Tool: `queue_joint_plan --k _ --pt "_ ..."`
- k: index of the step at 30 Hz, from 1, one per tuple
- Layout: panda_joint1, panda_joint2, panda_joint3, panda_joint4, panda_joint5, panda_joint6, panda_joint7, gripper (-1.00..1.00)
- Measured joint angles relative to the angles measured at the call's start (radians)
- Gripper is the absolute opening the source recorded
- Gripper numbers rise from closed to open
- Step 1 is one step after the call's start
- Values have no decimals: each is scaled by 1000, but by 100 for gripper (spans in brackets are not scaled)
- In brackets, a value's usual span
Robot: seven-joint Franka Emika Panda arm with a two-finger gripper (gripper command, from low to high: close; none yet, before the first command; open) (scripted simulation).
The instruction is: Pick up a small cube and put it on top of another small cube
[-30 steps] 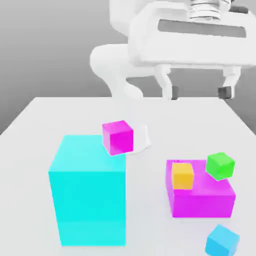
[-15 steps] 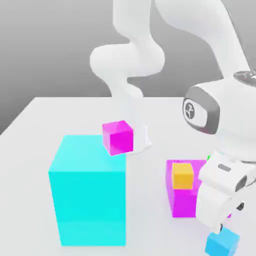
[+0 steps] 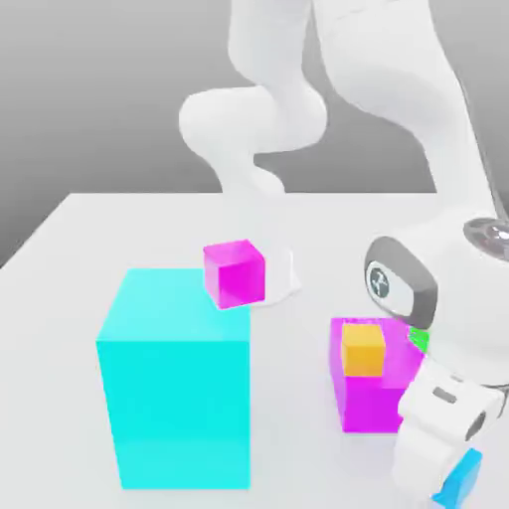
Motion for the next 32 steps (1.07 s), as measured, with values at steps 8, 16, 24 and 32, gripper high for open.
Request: queue_joint_plan --k 8,16,24,32 --pt "-86 -291 -59 -60 31 -226 -35 -100" --pt "-168 -581 -116 -120 64 -452 -74 -100" --pt "-241 -863 -198 -181 89 -675 -111 -100" --pt "-253 -844 -209 -302 91 -535 -118 100"
